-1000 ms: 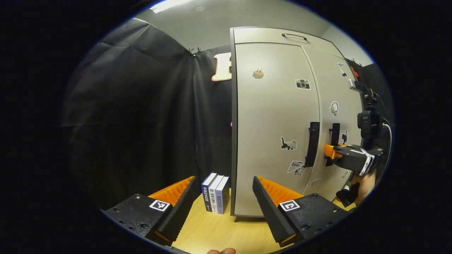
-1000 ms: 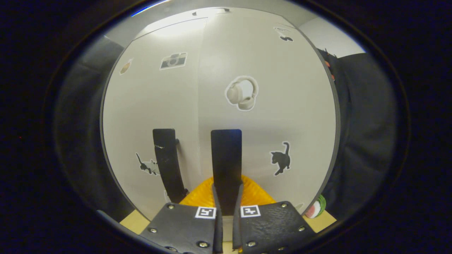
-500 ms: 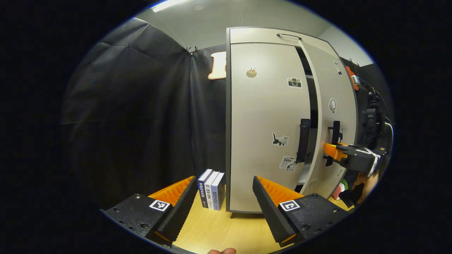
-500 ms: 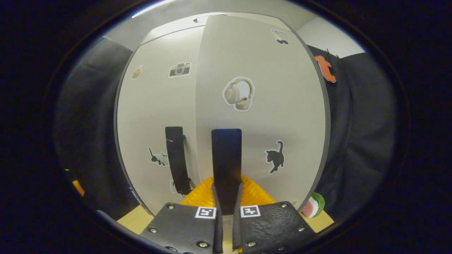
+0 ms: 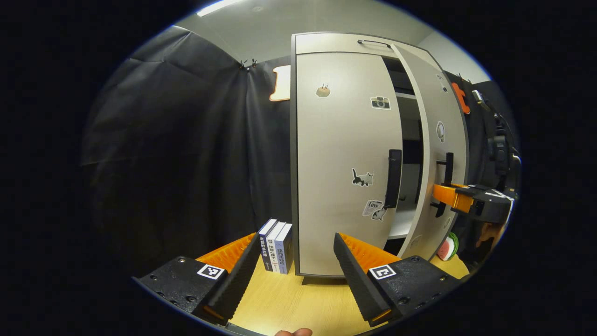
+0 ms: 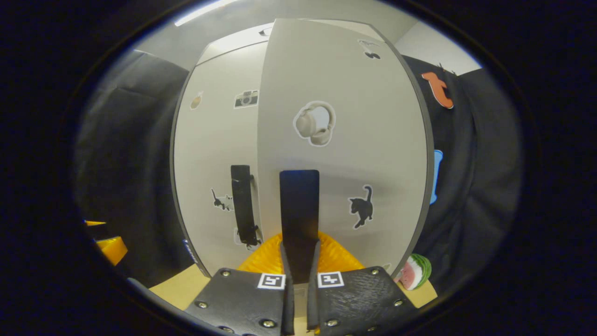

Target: Open the right door of the double-door shoe cabinet with the right hand, and open the left door with the left hand.

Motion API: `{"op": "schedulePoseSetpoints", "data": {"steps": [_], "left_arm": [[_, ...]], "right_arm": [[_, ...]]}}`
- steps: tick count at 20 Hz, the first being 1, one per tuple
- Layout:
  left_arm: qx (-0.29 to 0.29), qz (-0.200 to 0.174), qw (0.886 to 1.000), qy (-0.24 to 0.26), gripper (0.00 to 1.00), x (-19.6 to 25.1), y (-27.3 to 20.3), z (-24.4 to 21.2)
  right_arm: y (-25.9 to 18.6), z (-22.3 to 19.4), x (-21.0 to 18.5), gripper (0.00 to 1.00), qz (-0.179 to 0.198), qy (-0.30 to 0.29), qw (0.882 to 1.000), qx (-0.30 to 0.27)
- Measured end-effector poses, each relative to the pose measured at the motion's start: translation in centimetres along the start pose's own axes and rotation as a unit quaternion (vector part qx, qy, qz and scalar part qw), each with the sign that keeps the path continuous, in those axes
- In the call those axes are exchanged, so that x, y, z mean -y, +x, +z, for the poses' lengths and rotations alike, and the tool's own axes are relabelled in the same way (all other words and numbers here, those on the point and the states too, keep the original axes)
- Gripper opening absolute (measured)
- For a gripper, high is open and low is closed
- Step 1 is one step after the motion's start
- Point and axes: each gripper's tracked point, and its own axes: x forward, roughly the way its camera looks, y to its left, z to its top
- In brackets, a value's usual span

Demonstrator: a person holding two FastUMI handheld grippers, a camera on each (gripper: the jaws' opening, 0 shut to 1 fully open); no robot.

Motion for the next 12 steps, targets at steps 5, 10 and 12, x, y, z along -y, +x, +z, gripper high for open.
{"op": "schedulePoseSetpoints", "data": {"steps": [5,10,12], "left_arm": [[-0.002,-0.004,1.000,0.002,0.97,0.9,0.4,-0.2],[-0.003,-0.013,1.000,0.009,0.97,2.4,0.9,-0.2],[-0.002,-0.017,1.000,0.008,0.97,3.2,1.1,-0.3]], "right_arm": [[-1.3,0.0,0.4,0.11,0.026,-0.007,1.000,-0.010],[-2.4,0.1,0.8,0.11,0.043,-0.007,0.999,-0.017],[-2.9,0.2,1.0,0.11,0.049,-0.007,0.999,-0.019]]}}
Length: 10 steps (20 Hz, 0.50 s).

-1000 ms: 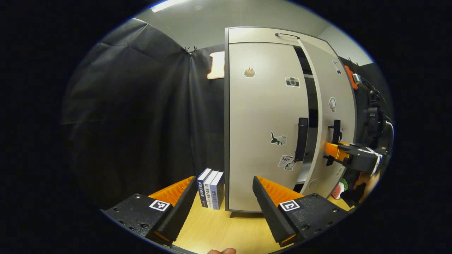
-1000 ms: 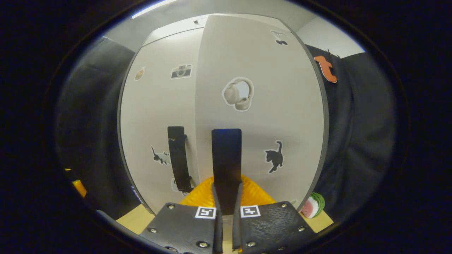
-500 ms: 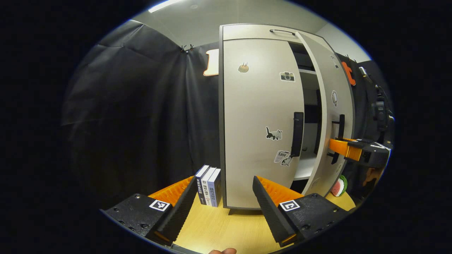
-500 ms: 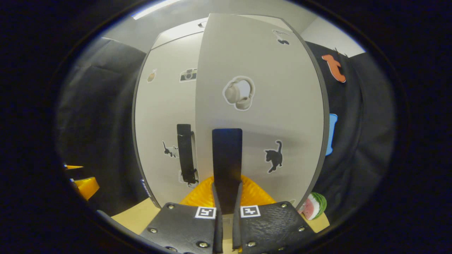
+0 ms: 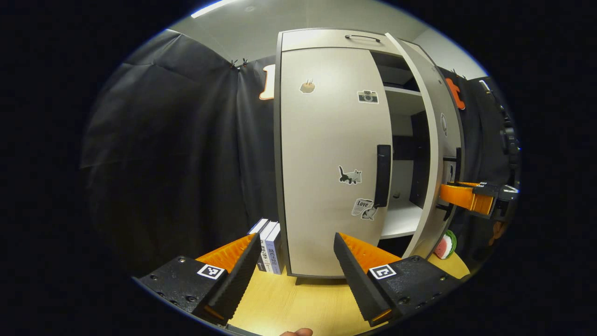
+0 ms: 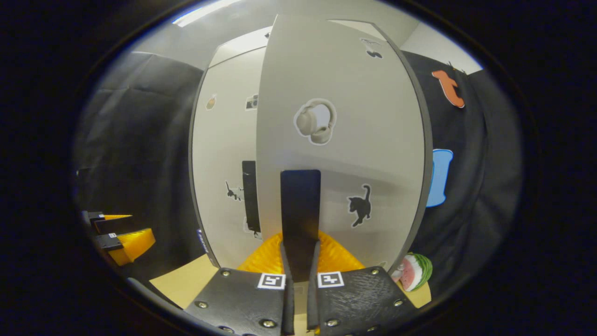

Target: Open the right door of the double-door shoe cabinet with the right hand, and open the left door with the left hand.

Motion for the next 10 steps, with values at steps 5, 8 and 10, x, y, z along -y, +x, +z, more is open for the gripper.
{"op": "schedulePoseSetpoints", "data": {"steps": [5,8,10], "left_arm": [[-0.005,-0.013,1.000,0.001,0.97,2.0,0.4,-0.3],[-0.006,-0.021,1.000,0.000,0.97,3.4,0.5,-0.4],[-0.007,-0.025,1.000,0.002,0.97,4.2,0.5,-0.4]], "right_arm": [[-1.7,-0.1,0.7,0.11,0.011,0.005,1.000,0.000],[-2.5,-0.2,1.1,0.11,0.018,0.005,1.000,0.001],[-3.0,-0.2,1.4,0.11,0.023,0.005,1.000,0.000]]}}
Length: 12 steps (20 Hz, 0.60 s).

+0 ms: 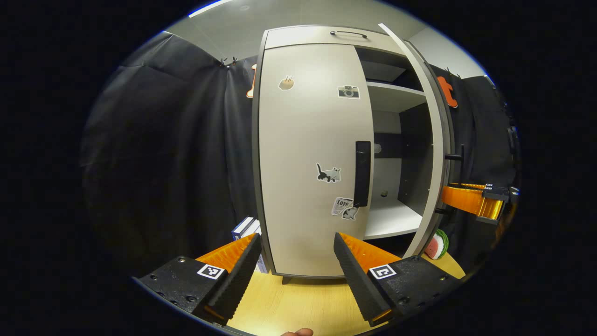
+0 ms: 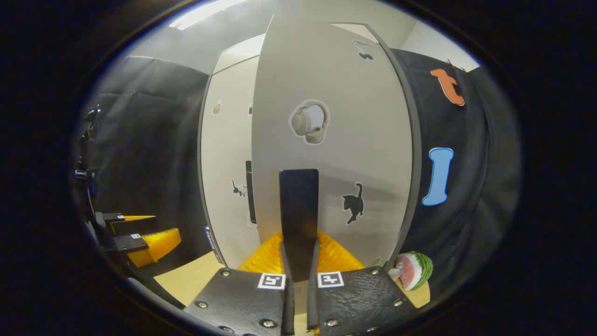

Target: Open the right door of the double-door shoe cabinet with the right hand, and open the left door with the left hand.

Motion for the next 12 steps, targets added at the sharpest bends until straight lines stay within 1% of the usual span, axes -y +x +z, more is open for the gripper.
{"op": "schedulePoseSetpoints", "data": {"steps": [8,12], "left_arm": [[-0.010,-0.010,1.000,0.003,0.97,2.8,0.3,-0.7],[-0.019,-0.024,1.000,0.005,0.97,4.6,0.4,-1.2]], "right_arm": [[-1.9,0.1,1.1,0.11,0.014,0.003,1.000,-0.002],[-3.0,0.0,2.0,0.11,0.014,0.010,1.000,-0.001]]}}
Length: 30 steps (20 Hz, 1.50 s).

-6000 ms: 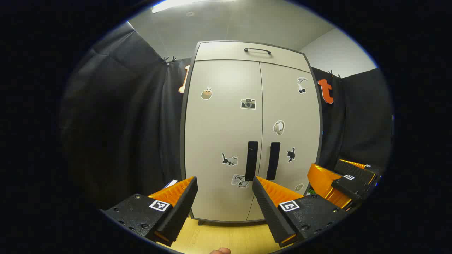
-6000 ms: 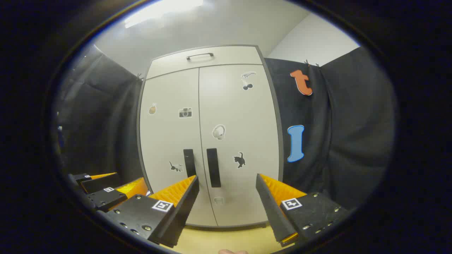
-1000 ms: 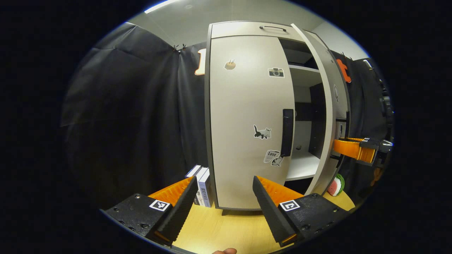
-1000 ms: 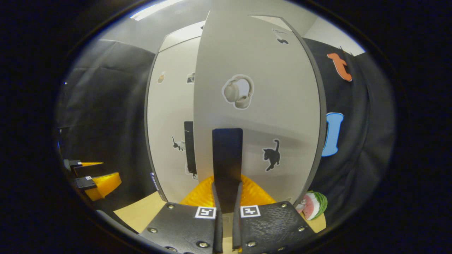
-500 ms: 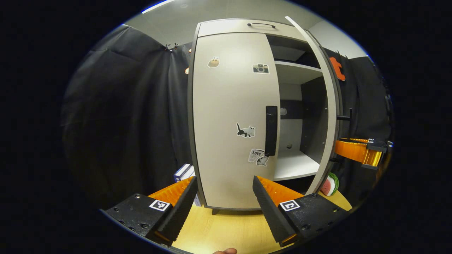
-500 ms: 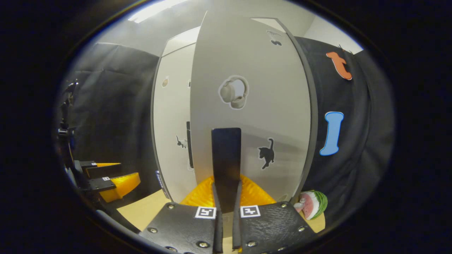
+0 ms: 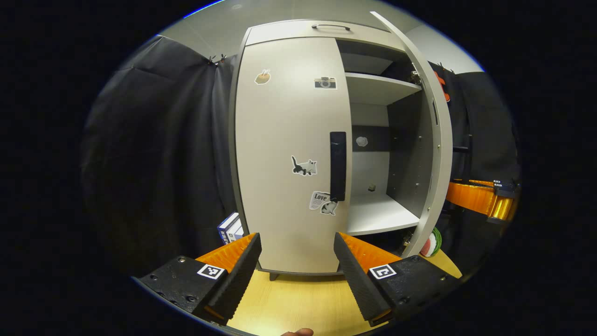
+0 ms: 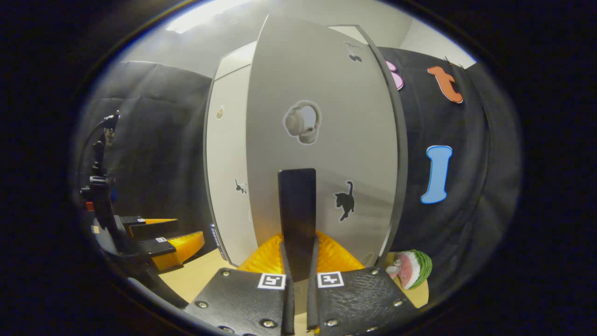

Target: Open the right door of the double-door shoe cabinet with the right hand, and open the left door with the left hand.

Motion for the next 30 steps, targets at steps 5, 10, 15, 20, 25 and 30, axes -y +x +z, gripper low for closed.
{"op": "schedulePoseSetpoints", "data": {"steps": [5,10,15,20,25,30], "left_arm": [[-0.003,-0.017,1.000,0.007,0.97,2.1,0.1,-0.3],[-0.007,-0.026,1.000,0.010,0.95,3.2,0.1,-0.7],[-0.010,-0.041,0.999,0.009,0.95,4.6,-0.1,-0.8],[-0.009,-0.064,0.998,0.021,0.95,6.9,-0.5,-0.7],[-0.003,-0.070,0.997,0.028,0.95,7.8,-0.9,-0.4],[-0.008,-0.078,0.997,0.019,0.95,8.9,-0.3,-0.4]], "right_arm": [[-1.2,0.0,1.1,0.11,-0.007,0.004,1.000,-0.002],[-2.5,0.0,2.4,0.11,-0.026,0.002,1.000,-0.004],[-4.6,0.0,4.8,0.10,-0.059,0.011,0.998,-0.006],[-5.7,0.2,6.8,0.09,-0.076,0.003,0.997,-0.009],[-6.8,0.3,9.4,0.09,-0.117,0.007,0.993,-0.005],[-7.6,0.5,13.0,0.08,-0.150,0.015,0.989,0.001]]}}
